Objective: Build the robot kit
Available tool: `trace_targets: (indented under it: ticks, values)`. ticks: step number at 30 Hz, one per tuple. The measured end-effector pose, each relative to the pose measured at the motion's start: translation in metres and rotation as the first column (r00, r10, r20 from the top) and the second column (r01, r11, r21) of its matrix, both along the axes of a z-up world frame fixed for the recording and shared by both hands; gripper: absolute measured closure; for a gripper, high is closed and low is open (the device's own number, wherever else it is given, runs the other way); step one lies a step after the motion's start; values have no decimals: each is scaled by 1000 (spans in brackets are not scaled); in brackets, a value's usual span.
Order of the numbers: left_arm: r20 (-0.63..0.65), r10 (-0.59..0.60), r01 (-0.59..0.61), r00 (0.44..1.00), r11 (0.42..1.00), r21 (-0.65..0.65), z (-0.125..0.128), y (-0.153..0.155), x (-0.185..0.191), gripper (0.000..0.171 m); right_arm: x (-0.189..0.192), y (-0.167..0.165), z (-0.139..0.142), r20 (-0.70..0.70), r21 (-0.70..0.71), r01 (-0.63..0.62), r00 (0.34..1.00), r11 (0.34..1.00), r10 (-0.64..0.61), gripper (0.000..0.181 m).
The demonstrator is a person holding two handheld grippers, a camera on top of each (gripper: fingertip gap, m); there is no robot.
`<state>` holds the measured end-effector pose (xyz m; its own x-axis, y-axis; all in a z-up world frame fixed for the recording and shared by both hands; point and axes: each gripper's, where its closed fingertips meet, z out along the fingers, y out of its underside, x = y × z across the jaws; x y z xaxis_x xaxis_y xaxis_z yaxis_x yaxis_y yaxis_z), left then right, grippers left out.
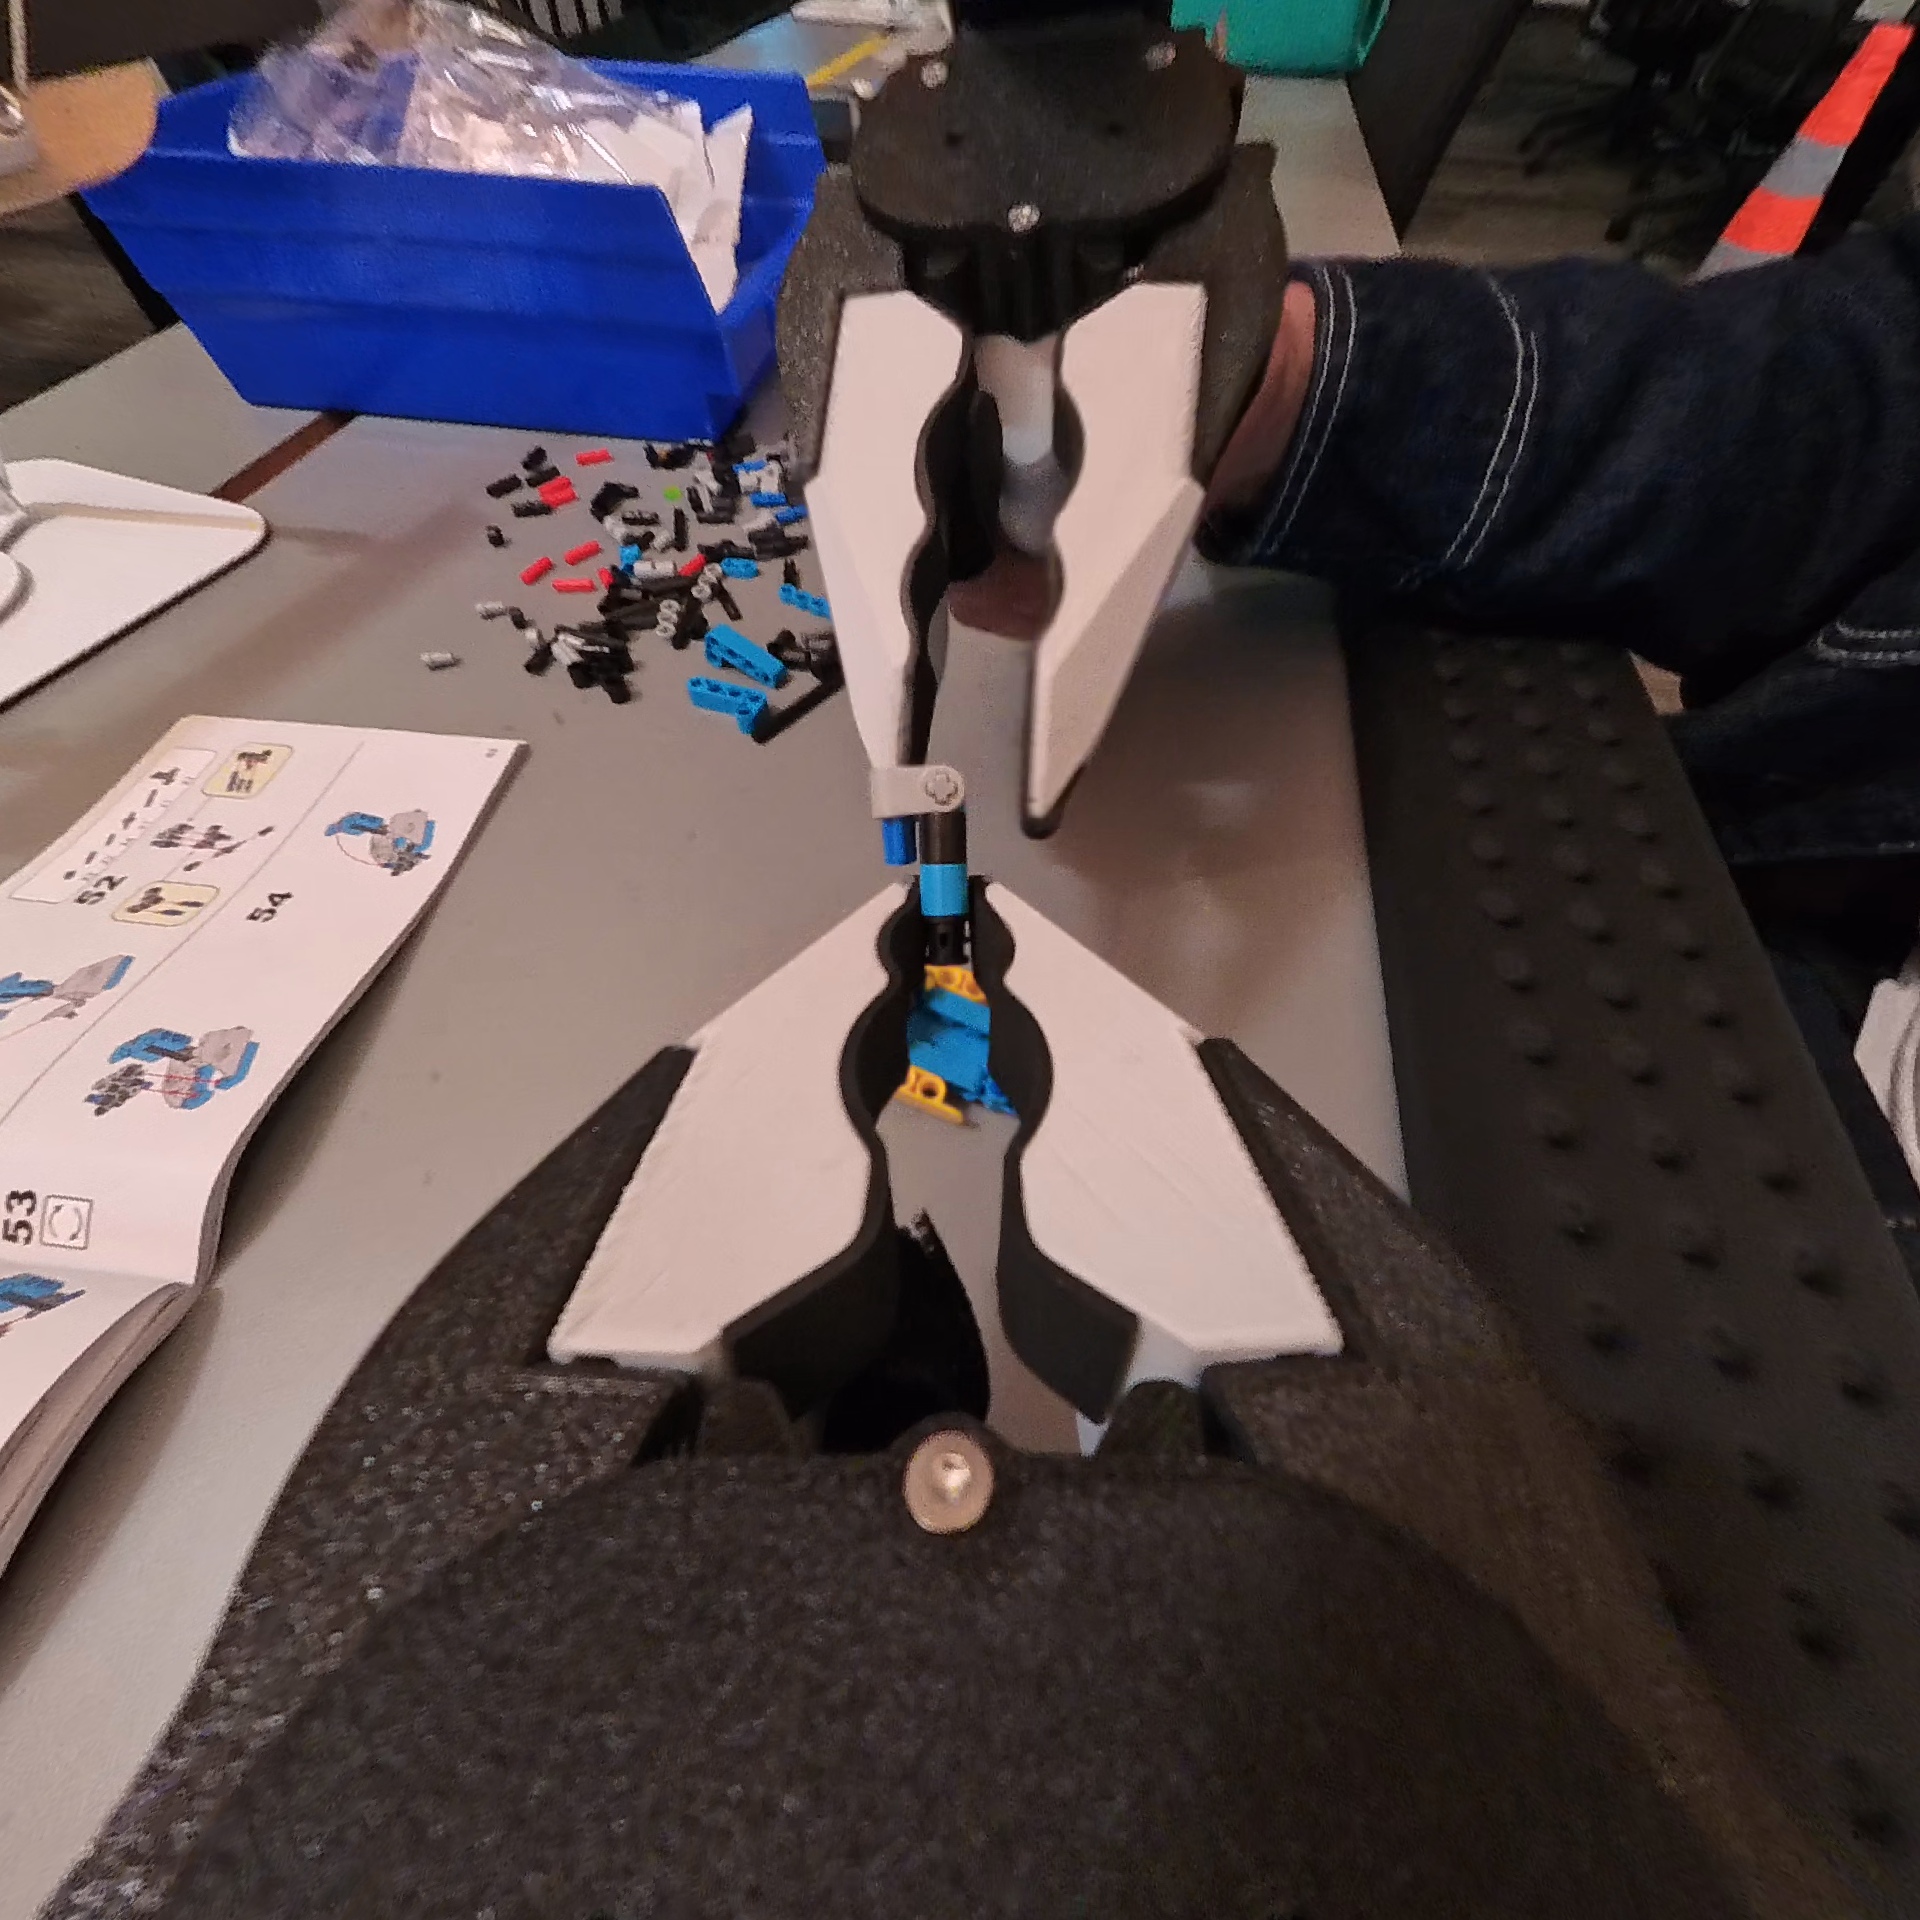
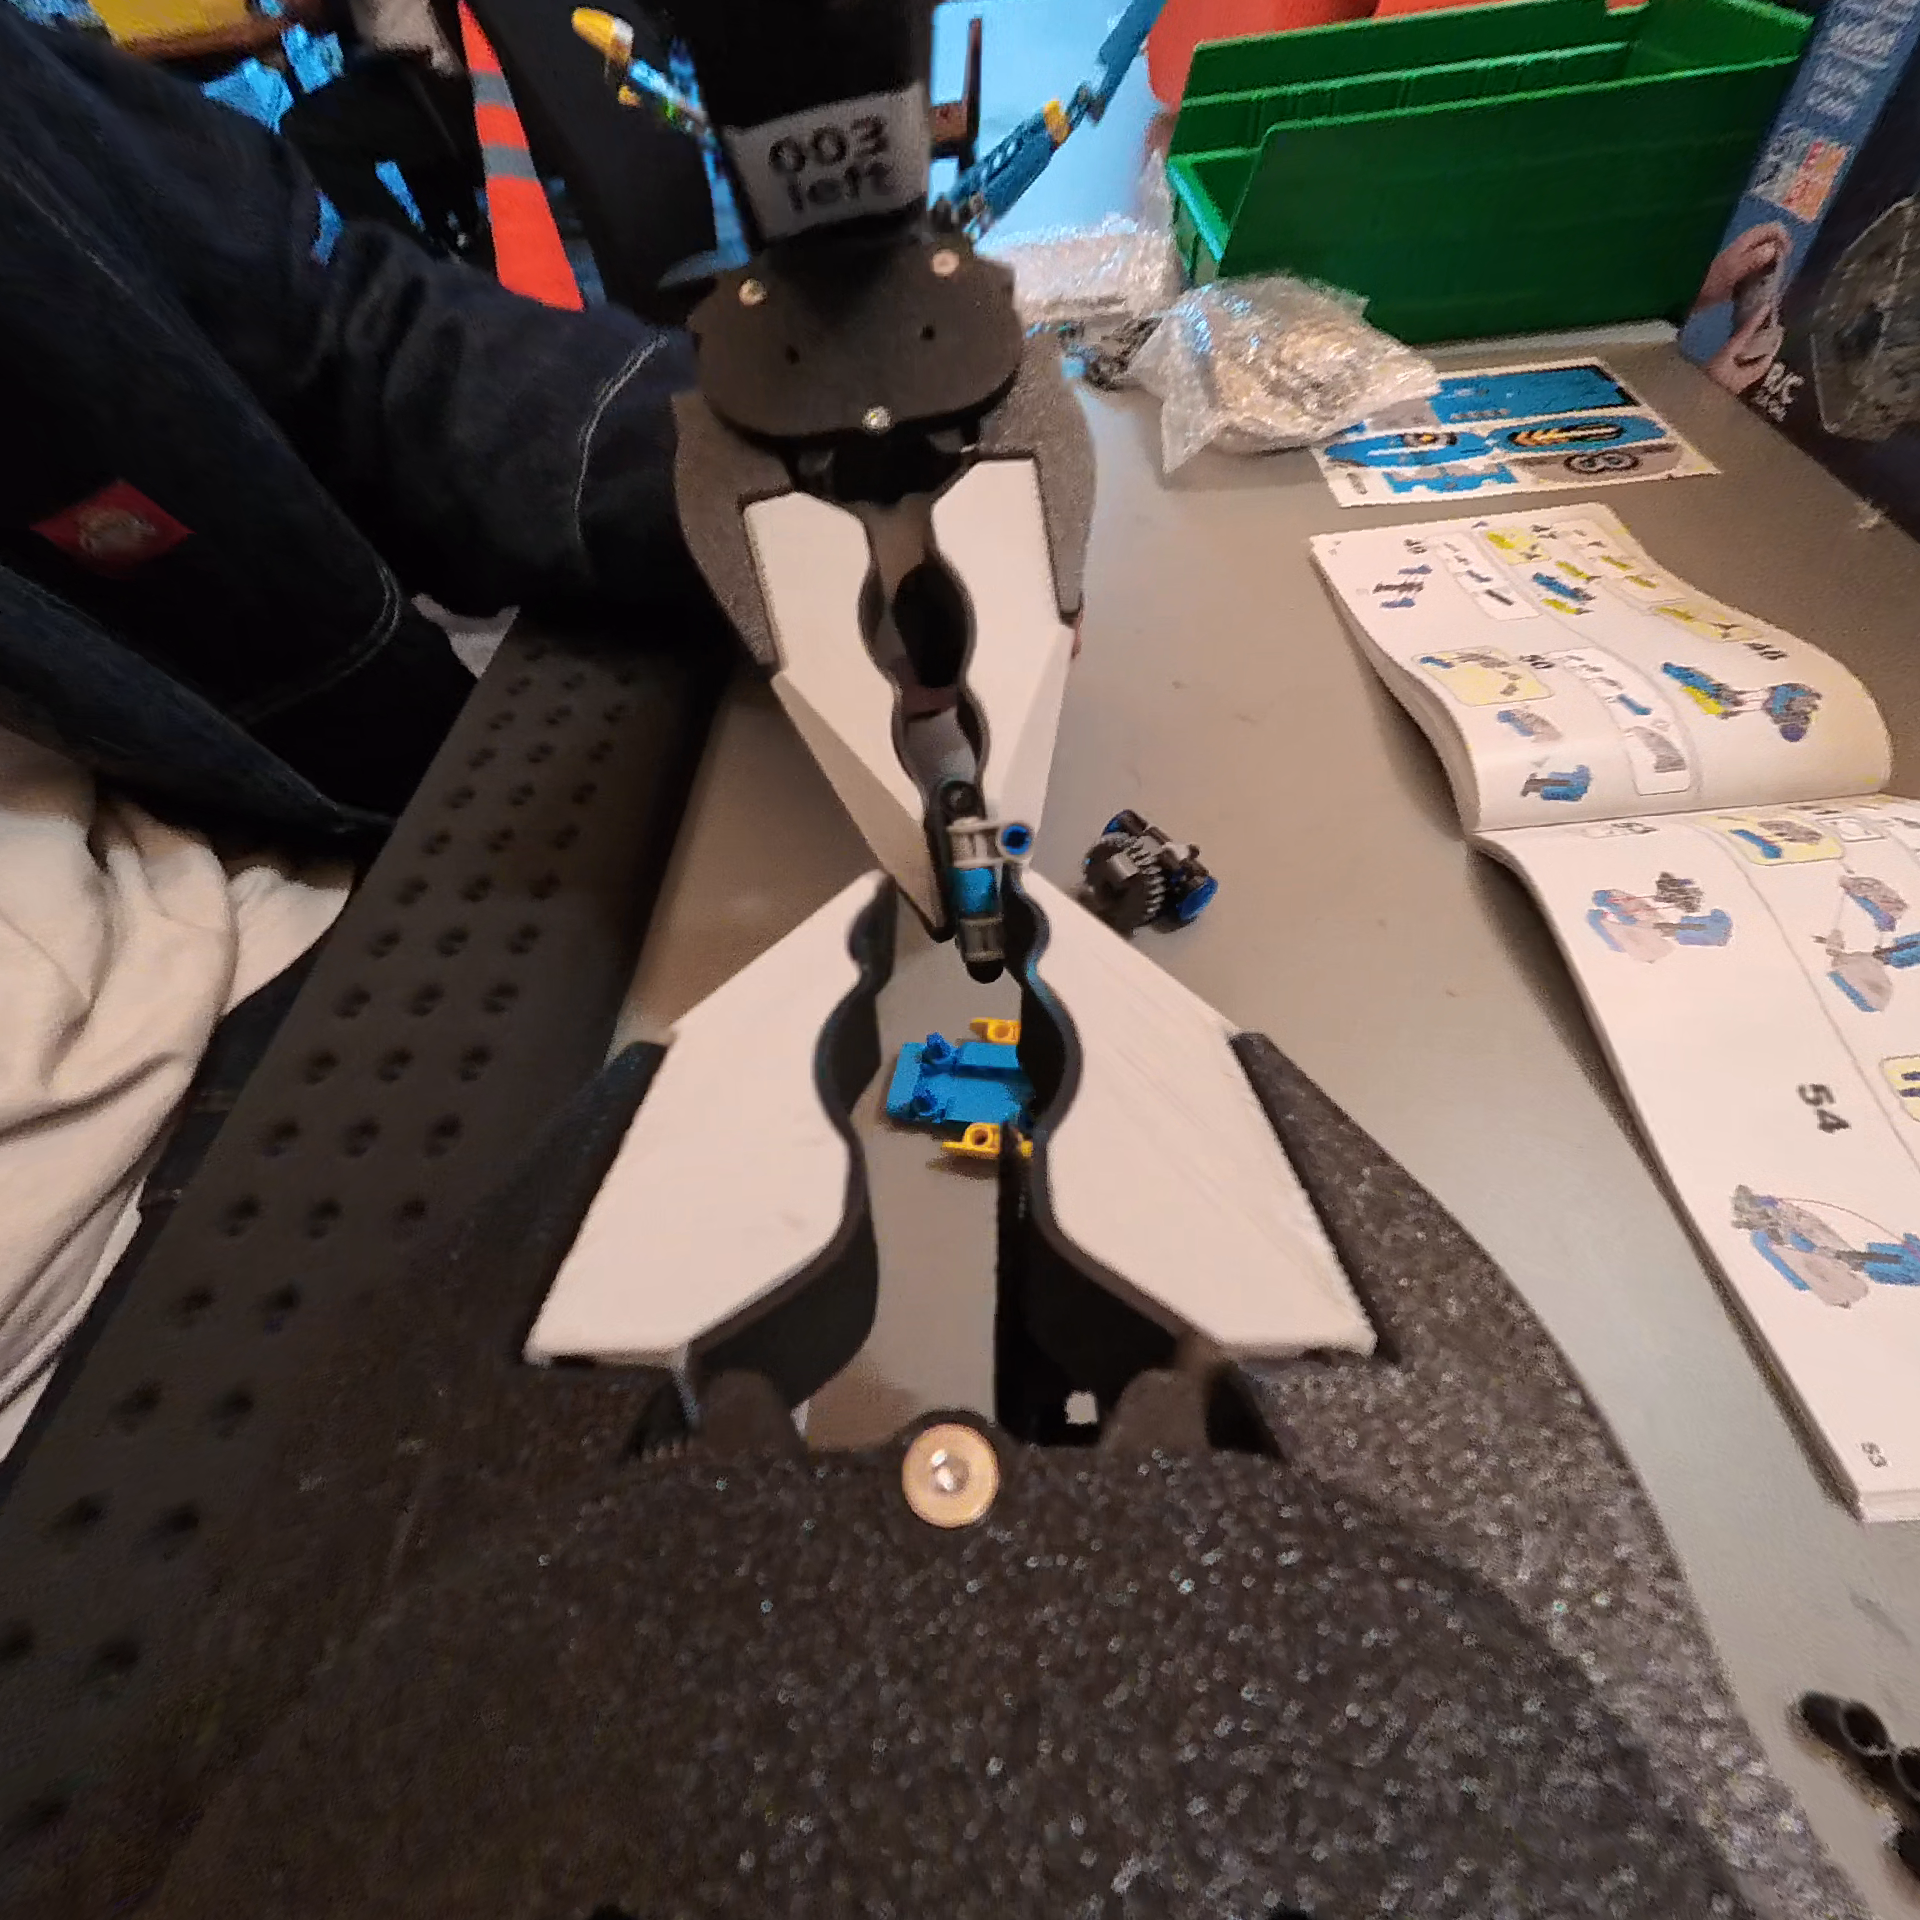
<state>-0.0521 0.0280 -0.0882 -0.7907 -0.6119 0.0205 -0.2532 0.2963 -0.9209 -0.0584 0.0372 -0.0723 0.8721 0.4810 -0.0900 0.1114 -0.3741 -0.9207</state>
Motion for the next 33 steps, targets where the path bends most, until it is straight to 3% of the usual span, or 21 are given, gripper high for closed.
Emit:
trace_targets:
  ticks: [7, 11, 12, 15, 16, 19, 24, 29, 33]
  values:
    - [-52, -22, 26, 998, 996, 80, -20, 0, -4, 165, 0, 4, -22, 126, -76, 22, 992, 997, -12, 173]
    - [26, 52, -54, 998, 993, 107, -10, 18, 7, 162, 15, 7, -12, 127, -46, 108, 987, 993, -101, 174]
    - [50, 97, -104, 994, 984, 147, -9, 36, 11, 157, 23, 6, -9, 125, -37, 148, 982, 988, -143, 174]
    - [-51, 235, -213, 971, 940, 265, -38, 89, 15, 111, 34, 6, -3, 23, -23, 227, 974, 974, -226, 175]
    - [-77, 253, -221, 964, 932, 287, -47, 97, 13, 108, 35, 8, -7, 16, -34, 251, 968, 968, -250, 174]
    - [-107, 216, -170, 971, 928, 331, -62, 92, 6, 109, 32, 17, -27, 51, -104, 286, 958, 953, -282, 174]
    - [-61, 189, -155, 980, 920, 360, -64, 81, 9, 122, 34, 21, -48, 110, -177, 322, 946, 930, -306, 174]
    - [-42, 179, -149, 983, 911, 384, -71, 76, 12, 132, 37, 22, -32, -83, -163, 320, 938, 933, -336, 174]
    - [-7, 174, -157, 985, 905, 395, -67, 68, 18, 140, 40, 24, -22, -412, -217, 288, 839, 933, -355, 174]
